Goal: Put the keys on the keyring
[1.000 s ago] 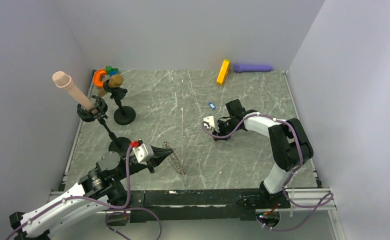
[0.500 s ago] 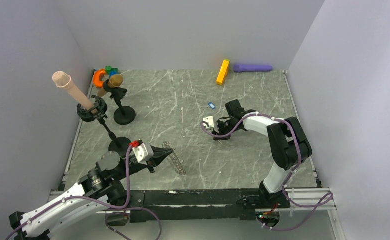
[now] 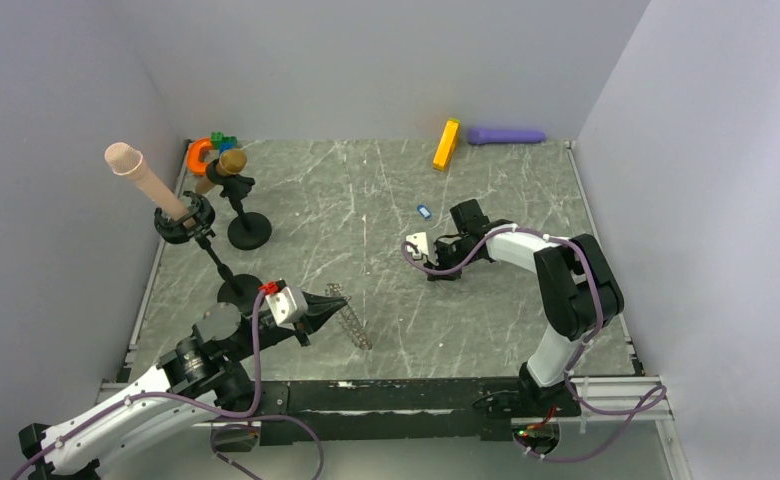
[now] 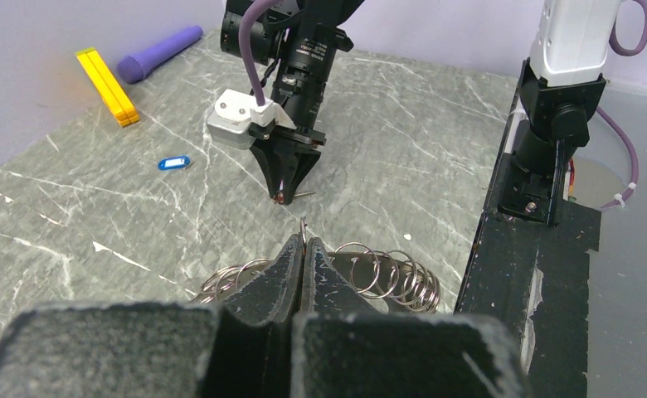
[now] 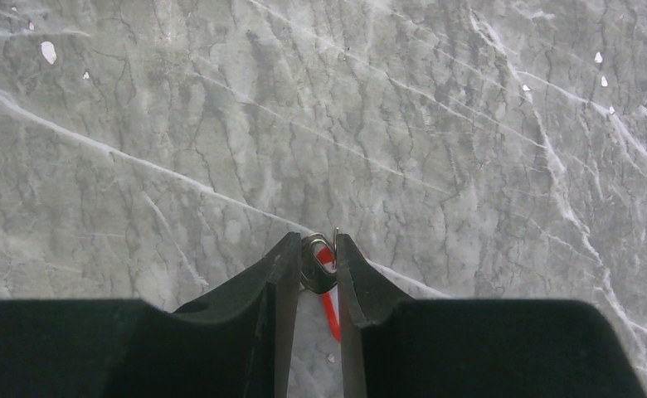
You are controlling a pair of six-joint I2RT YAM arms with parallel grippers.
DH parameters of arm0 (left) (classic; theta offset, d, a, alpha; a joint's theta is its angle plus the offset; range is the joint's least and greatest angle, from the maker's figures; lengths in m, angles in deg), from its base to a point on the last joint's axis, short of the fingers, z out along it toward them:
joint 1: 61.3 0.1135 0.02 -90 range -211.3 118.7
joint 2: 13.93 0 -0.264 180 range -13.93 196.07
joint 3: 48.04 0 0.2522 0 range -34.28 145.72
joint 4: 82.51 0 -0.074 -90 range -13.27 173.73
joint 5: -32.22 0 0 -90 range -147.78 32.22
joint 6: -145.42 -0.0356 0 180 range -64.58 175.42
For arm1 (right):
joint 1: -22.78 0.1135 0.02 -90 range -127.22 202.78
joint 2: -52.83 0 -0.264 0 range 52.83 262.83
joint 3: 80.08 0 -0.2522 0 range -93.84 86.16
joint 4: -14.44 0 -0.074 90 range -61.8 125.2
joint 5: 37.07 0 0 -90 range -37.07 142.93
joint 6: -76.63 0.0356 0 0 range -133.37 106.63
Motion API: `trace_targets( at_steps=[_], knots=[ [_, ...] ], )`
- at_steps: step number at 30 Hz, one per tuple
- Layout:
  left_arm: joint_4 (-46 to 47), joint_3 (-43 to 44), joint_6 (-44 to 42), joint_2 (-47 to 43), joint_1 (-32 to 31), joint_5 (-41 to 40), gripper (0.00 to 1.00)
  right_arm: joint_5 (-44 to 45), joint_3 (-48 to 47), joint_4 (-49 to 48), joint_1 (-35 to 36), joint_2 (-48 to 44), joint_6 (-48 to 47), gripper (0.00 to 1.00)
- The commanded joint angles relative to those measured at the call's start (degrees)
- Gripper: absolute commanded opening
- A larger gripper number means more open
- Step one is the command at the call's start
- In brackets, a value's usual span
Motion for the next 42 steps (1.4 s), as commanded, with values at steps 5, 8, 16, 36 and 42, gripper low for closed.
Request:
trace_targets(
  at_steps=[5, 8, 16, 36, 42],
  knots=[
    [4.3, 1.69, -0.34, 0.17, 0.2, -0.42, 0.0, -1.9, -0.7, -1.15, -0.31, -1.79, 0.94, 0.29],
    [4.38, 1.72, -0.42, 0.24, 0.19, -0.47, 0.0, -2.43, -0.91, -1.08, -0.69, -1.92, 1.2, 0.29],
    [4.4, 1.7, -0.4, 0.24, 0.18, -0.42, 0.0, -2.74, -1.15, -0.84, -1.64, -1.93, 1.3, 0.28],
    [4.22, 1.62, 0.15, -0.2, 0.2, -0.62, 0.0, -3.13, -2.48, -0.03, -1.81, -0.24, 1.0, 0.16],
    [4.2, 1.65, 0.03, -0.18, 0.18, -0.65, 0.0, -3.16, -2.59, 0.1, -1.78, -0.07, 0.97, 0.11]
  ],
)
